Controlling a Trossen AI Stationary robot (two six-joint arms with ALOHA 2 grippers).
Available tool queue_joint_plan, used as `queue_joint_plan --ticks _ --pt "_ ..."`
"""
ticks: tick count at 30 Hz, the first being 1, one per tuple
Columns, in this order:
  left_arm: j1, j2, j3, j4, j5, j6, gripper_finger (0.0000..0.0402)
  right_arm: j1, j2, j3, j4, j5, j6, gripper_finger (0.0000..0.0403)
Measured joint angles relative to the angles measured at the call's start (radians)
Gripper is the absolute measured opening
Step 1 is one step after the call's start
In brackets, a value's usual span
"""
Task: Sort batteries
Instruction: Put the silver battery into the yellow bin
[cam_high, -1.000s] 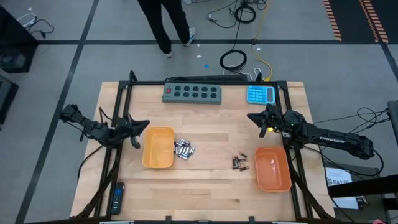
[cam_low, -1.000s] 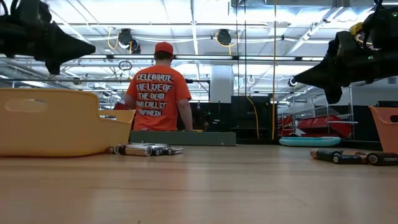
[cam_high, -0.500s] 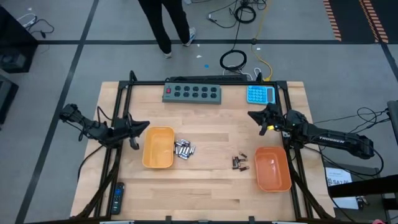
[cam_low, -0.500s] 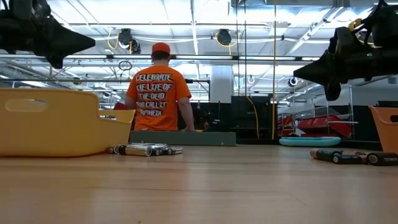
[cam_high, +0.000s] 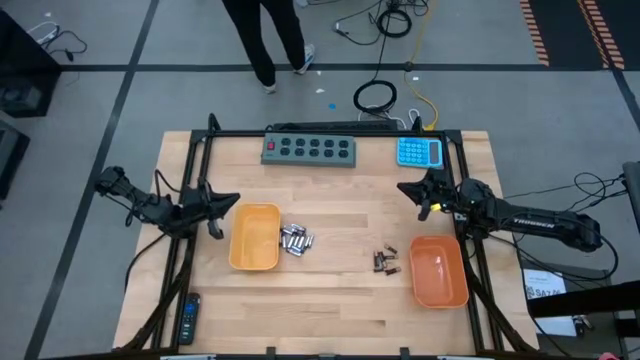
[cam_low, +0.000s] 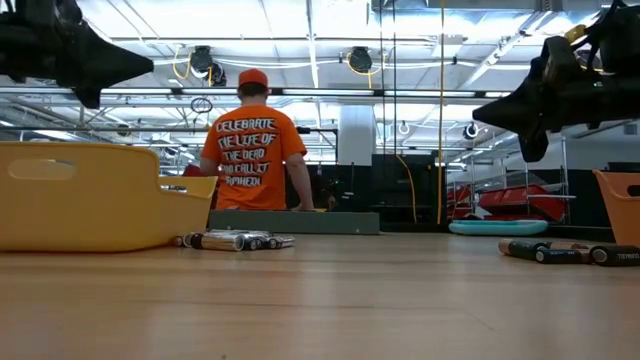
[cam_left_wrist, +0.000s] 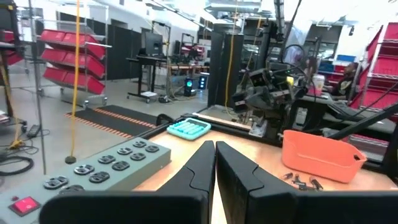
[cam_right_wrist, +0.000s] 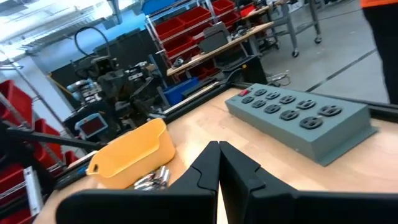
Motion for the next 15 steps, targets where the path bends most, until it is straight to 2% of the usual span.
queue_joint_plan --ticks 7,11,15 --pt "0.004 0.127 0.144 -0.196 -0.077 -0.056 0.0024 0.068 0.019 0.0 -0.014 0.073 -0.01 0.0" --pt "0.048 0.28 0.256 -0.325 -0.081 -0.129 0.0024 0.089 0.09 0.008 -0.018 0.134 -0.023 0.0" --pt "0.114 0.459 0.347 -0.347 -0.043 -0.129 0.0024 0.118 0.195 0.057 -0.002 0.162 -0.032 0.0"
